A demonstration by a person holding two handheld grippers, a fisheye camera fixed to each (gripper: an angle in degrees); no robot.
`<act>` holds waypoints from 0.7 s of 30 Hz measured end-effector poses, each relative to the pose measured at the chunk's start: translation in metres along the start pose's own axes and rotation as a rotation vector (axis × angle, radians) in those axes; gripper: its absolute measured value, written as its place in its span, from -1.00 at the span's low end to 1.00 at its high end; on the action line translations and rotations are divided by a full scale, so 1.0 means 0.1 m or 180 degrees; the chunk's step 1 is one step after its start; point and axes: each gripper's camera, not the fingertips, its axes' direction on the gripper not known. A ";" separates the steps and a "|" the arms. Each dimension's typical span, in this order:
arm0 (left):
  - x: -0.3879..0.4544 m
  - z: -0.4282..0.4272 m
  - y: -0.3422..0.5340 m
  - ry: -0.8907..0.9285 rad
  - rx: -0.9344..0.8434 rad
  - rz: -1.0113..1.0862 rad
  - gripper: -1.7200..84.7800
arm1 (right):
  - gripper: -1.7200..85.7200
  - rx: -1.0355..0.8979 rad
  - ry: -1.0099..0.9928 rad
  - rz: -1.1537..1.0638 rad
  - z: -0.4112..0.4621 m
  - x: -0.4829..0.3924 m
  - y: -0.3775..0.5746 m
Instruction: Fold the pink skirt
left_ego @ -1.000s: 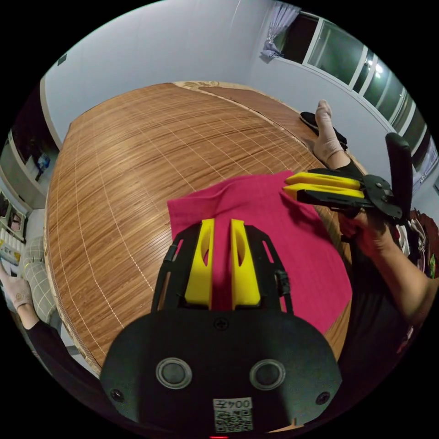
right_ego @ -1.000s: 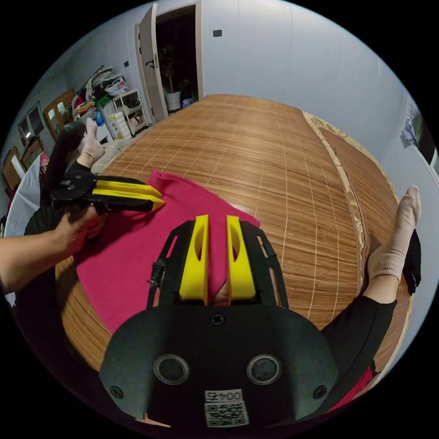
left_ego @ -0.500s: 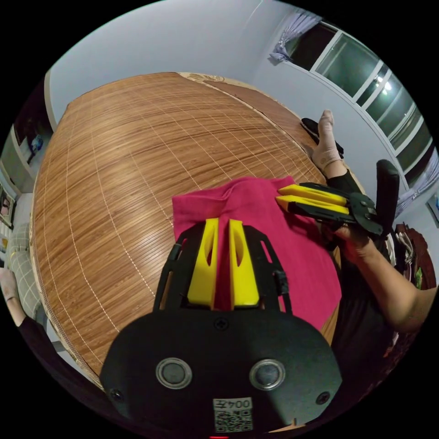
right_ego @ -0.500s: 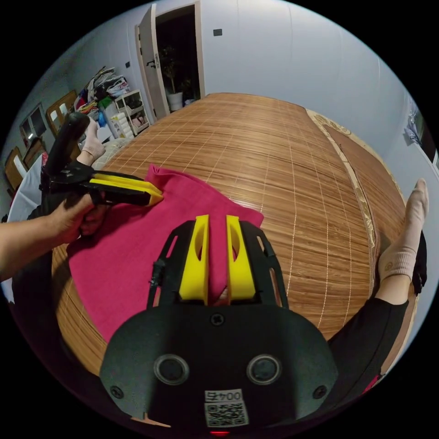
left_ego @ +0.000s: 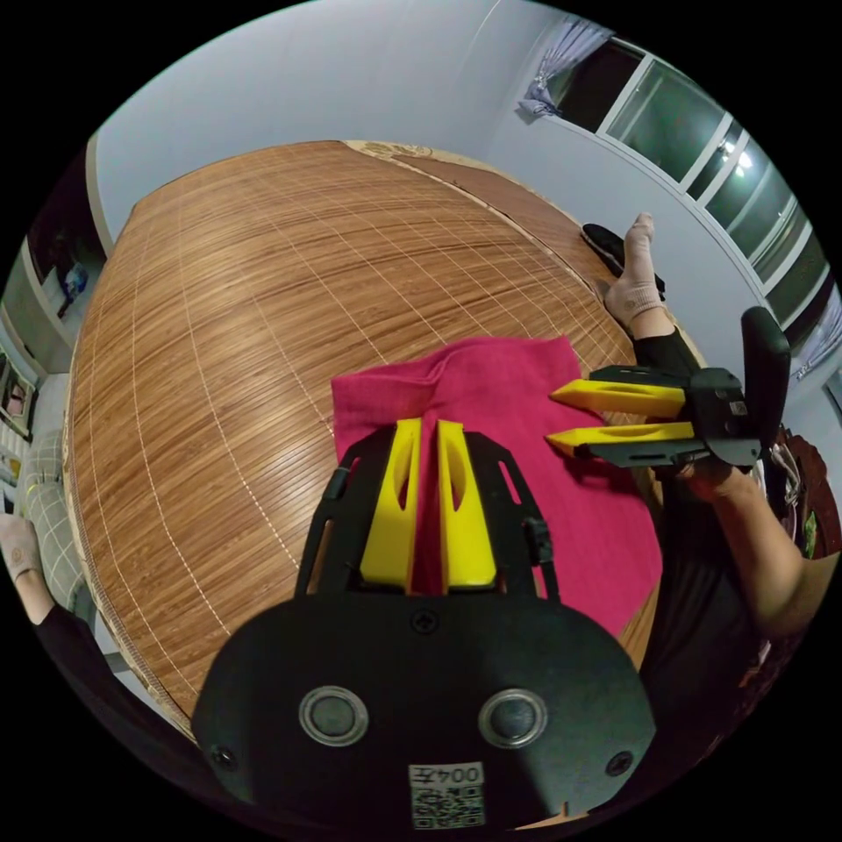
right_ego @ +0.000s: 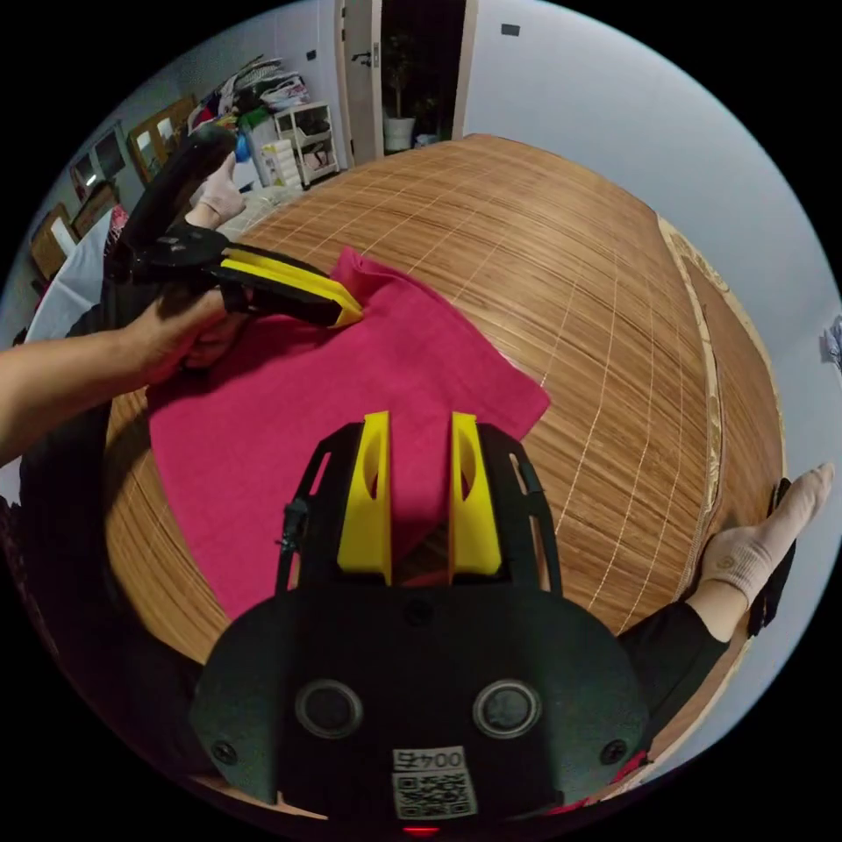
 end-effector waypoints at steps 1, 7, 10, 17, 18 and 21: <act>-0.04 -0.01 0.02 0.0025 -0.0002 -0.0013 -0.91 | -0.71 0.0048 -0.0052 0.0056 0.00 0.05 0.03; -0.47 -0.09 0.09 0.0767 -0.0051 -0.0295 -0.83 | -0.70 0.0490 -0.0669 0.0555 -0.15 0.46 0.23; -0.66 -0.36 0.21 0.1111 0.0129 -0.0529 -0.72 | -0.69 0.0714 -0.1216 0.1075 -0.21 0.77 0.46; -0.90 -0.97 1.10 0.1234 0.0320 -0.0666 -0.67 | -0.67 0.0721 -0.2221 0.1980 -0.18 1.17 0.99; -0.95 -1.01 1.32 0.1245 0.0301 -0.0763 -0.66 | -0.66 0.0676 -0.2296 0.2093 -0.18 1.20 1.08; -1.08 -1.04 1.81 0.1442 0.0290 -0.1091 -0.66 | -0.65 0.0462 -0.2344 0.2316 -0.17 1.23 1.25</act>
